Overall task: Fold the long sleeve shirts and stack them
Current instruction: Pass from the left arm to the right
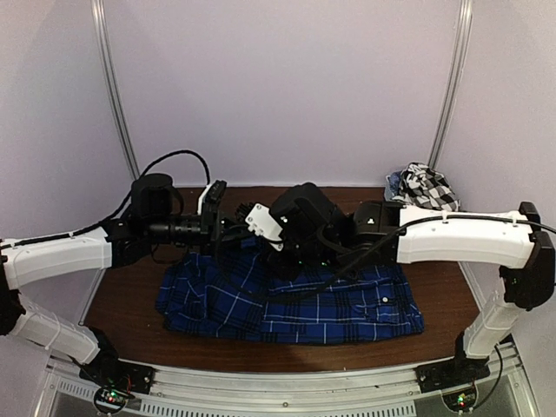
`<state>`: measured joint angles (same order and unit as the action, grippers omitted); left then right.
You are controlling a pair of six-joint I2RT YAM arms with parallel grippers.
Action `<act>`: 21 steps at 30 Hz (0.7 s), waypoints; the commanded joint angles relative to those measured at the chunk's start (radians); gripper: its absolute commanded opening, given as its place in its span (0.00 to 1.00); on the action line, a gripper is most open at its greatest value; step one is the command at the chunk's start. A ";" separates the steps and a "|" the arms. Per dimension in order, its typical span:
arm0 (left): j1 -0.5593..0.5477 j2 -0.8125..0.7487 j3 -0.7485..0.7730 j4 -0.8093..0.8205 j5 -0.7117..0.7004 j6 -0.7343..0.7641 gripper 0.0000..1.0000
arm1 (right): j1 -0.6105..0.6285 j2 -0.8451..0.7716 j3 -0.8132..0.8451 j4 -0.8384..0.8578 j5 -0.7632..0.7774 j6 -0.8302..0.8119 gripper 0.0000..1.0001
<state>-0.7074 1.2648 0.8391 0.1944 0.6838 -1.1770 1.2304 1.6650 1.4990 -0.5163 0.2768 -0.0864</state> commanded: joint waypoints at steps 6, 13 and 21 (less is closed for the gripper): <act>0.005 0.004 0.000 0.082 0.031 -0.005 0.06 | 0.031 0.023 0.064 -0.039 0.197 -0.033 0.41; 0.005 0.008 0.012 0.049 0.031 0.044 0.07 | 0.049 -0.002 0.066 -0.081 0.176 -0.030 0.00; 0.005 -0.069 0.107 -0.297 -0.139 0.380 0.39 | 0.051 -0.141 0.131 -0.277 -0.029 0.049 0.00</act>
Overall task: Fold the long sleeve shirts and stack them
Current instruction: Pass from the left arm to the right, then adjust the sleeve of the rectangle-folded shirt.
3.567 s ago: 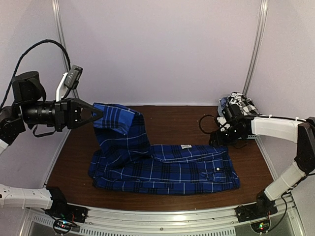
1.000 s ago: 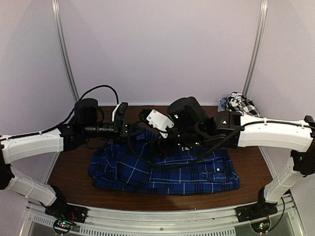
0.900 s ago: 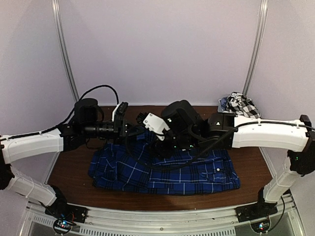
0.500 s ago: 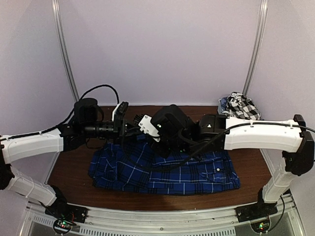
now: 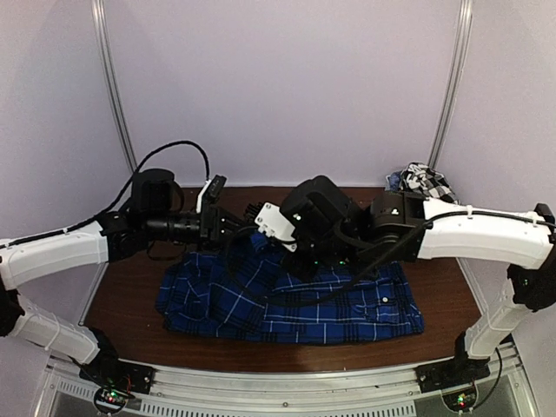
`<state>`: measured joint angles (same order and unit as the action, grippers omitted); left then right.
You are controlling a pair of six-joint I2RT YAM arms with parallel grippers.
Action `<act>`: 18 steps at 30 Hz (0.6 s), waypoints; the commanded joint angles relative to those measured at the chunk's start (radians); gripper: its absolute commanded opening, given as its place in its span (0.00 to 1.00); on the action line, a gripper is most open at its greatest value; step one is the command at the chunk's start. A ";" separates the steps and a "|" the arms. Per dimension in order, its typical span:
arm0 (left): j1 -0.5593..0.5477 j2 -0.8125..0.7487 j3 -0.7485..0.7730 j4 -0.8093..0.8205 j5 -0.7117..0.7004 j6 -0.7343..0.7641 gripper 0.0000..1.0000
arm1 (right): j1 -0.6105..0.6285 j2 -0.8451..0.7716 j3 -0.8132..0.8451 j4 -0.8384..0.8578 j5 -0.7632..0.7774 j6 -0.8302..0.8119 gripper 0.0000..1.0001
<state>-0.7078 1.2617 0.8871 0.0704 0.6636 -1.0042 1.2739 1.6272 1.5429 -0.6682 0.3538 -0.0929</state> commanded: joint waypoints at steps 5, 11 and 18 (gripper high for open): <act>0.007 -0.168 0.002 -0.274 -0.287 0.333 0.66 | 0.005 -0.109 0.207 -0.280 -0.143 0.129 0.00; 0.007 -0.284 -0.173 -0.230 -0.330 0.379 0.73 | -0.050 -0.066 0.301 -0.342 -0.180 0.192 0.00; 0.006 -0.474 -0.408 -0.086 -0.347 0.396 0.70 | -0.149 -0.031 0.335 -0.323 -0.263 0.226 0.00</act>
<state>-0.7074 0.8833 0.5732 -0.1379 0.3508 -0.6529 1.1641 1.5787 1.8465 -0.9775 0.1516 0.0944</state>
